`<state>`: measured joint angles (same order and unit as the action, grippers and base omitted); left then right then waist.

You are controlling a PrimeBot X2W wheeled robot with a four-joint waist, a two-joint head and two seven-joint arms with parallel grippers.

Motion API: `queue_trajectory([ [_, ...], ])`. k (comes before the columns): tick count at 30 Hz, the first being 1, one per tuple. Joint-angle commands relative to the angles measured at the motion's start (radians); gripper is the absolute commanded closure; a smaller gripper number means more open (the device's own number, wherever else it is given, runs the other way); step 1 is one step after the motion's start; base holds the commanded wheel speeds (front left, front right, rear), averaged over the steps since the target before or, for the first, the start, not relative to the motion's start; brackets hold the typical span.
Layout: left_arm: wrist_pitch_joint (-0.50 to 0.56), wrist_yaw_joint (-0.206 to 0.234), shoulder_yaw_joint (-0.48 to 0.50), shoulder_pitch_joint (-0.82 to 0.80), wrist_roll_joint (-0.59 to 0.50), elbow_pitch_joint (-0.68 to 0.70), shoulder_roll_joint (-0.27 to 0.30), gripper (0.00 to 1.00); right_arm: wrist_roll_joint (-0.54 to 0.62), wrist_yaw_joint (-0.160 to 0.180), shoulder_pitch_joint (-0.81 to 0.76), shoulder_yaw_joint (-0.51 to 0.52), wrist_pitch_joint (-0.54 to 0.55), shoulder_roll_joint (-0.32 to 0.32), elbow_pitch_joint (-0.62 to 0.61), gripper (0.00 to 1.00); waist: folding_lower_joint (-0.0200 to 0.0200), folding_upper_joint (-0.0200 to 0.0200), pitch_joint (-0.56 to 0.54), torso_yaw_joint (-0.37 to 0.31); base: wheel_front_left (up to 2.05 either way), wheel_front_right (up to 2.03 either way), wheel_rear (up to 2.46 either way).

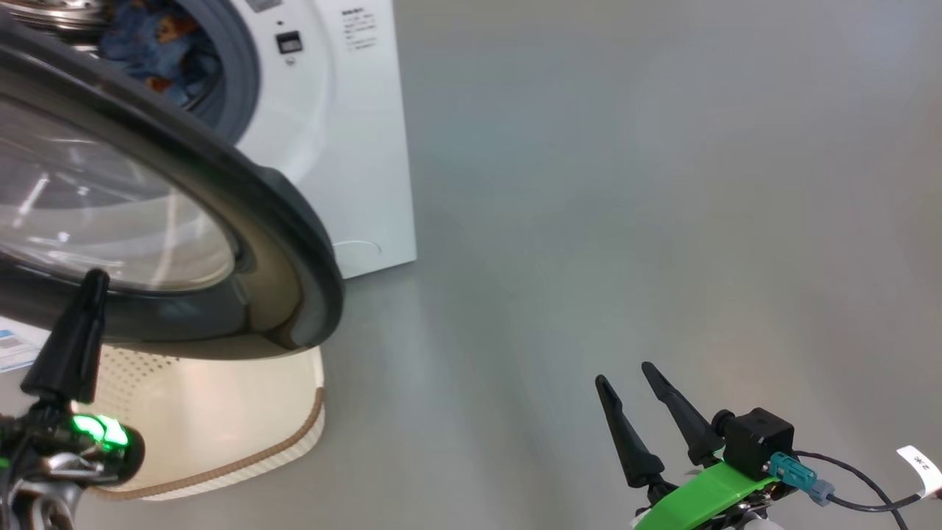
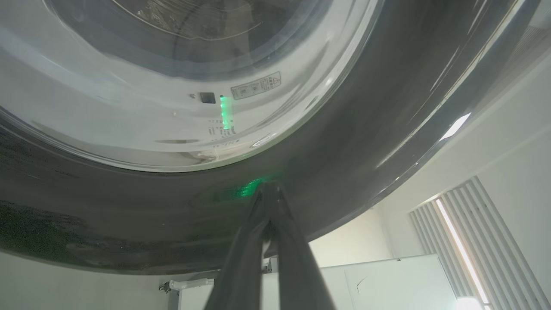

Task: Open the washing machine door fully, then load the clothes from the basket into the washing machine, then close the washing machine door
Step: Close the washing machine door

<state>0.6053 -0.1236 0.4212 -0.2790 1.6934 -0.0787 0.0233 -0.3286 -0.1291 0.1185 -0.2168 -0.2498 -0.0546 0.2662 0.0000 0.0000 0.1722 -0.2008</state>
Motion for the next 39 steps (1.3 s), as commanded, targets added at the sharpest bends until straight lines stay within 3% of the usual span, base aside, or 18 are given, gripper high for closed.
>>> queue_trajectory([
  [1, -0.013, -0.007, 0.021, 0.018, -0.005, 0.039, 0.027, 1.0, -0.011, -0.002, -0.003, -0.02, -0.012, 0.004, -0.018, 0.0, 0.0, 0.0, -0.032, 0.036, 0.0, 0.0, 0.0],
  [16, -0.179, -0.007, -0.012, 0.186, -0.017, 0.113, 0.027, 1.0, 0.0, -0.002, -0.031, -0.016, -0.012, 0.004, 0.005, 0.0, 0.0, 0.0, -0.103, 0.109, 0.0, 0.0, 0.0],
  [19, -0.225, -0.007, -0.03, 0.222, -0.04, 0.14, 0.027, 0.0, 0.005, -0.002, -0.035, -0.014, -0.012, 0.004, 0.01, 0.0, 0.0, 0.0, -0.114, 0.124, 0.0, 0.0, 0.0],
  [24, -0.306, -0.007, -0.046, 0.26, -0.095, 0.179, 0.027, 0.0, 0.007, -0.002, -0.034, -0.014, -0.012, 0.004, 0.01, 0.0, 0.0, 0.0, -0.121, 0.14, 0.0, 0.0, 0.0],
  [31, -0.472, -0.007, -0.091, 0.296, -0.275, 0.264, 0.051, 0.0, 0.008, -0.002, -0.036, -0.012, -0.012, 0.004, 0.01, 0.0, 0.0, 0.0, -0.117, 0.158, 0.0, 0.0, 0.0],
  [35, -0.652, -0.007, -0.165, 0.344, -0.403, 0.269, 0.114, 0.0, 0.008, -0.002, -0.032, -0.016, -0.012, 0.004, 0.011, 0.0, 0.0, 0.0, -0.116, 0.158, 0.0, 0.0, 0.0],
  [39, -0.826, -0.007, -0.277, 0.405, -0.545, 0.221, 0.214, 0.0, 0.011, -0.002, -0.032, -0.016, -0.012, 0.004, 0.009, 0.0, 0.0, 0.0, -0.117, 0.159, 0.0, 0.0, 0.0],
])
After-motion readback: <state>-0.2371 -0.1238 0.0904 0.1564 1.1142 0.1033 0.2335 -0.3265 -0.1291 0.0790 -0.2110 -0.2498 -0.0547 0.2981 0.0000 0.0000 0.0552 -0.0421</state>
